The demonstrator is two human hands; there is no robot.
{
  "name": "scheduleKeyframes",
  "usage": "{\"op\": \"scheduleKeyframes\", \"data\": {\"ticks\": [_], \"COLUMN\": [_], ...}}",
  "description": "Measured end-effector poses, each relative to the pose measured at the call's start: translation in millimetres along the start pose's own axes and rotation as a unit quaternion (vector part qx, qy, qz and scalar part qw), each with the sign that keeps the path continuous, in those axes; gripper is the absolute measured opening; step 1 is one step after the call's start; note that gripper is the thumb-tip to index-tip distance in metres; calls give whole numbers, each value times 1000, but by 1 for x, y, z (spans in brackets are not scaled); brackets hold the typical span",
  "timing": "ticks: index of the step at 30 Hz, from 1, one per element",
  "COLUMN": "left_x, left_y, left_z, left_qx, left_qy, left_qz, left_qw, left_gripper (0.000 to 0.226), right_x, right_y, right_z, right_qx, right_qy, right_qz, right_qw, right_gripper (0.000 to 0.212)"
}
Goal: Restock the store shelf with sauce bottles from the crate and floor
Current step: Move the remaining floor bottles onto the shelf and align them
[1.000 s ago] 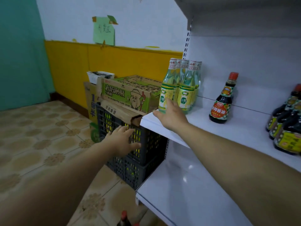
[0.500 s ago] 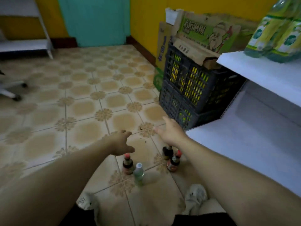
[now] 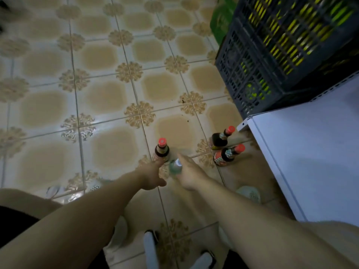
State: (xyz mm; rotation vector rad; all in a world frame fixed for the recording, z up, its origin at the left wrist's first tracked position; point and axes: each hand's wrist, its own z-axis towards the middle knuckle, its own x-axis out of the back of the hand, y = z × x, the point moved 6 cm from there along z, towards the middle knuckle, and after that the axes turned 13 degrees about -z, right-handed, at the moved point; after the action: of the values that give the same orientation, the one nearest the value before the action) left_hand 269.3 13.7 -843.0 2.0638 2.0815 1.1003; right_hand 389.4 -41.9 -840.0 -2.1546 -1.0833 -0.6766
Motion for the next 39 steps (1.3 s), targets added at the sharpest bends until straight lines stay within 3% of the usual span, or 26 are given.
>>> {"op": "scheduleKeyframes", "data": {"ticks": [9,14,18,21,25,28,30,32,35,39], "left_x": [-4,12,35,65,105,123,128,129,124,123], "left_y": [-8,13,52,90,142,184,208,227,253,288], "left_z": [40,22,-22,-71,-153,-213,-250,-279,-315,-354], "left_qx": [-6,-31,-106,-203,-281,-344,-383,-411,-441,-487], "left_qy": [-24,-12,16,95,144,178,188,165,94,84], "left_qz": [-10,-29,-97,-156,-267,-338,-363,-363,-330,-335], "left_qw": [1000,999,990,962,910,858,828,820,830,802], "left_gripper": [77,84,104,79,67,54,50,57,83,75], "right_x": [7,60,136,194,270,296,304,319,343,363], "right_y": [9,-3,-24,-40,-59,-67,-69,-66,-61,-52], "right_z": [19,-24,-89,-145,-220,-250,-268,-302,-356,-410], "right_qx": [-36,-1,60,98,134,148,158,170,191,219], "right_qy": [95,182,315,435,531,479,450,473,506,544], "right_qz": [-38,-1,54,128,236,281,301,327,339,344], "right_qw": [994,983,946,886,803,818,826,800,769,733], "right_gripper": [28,33,33,28,36,52,40,39,56,32]}}
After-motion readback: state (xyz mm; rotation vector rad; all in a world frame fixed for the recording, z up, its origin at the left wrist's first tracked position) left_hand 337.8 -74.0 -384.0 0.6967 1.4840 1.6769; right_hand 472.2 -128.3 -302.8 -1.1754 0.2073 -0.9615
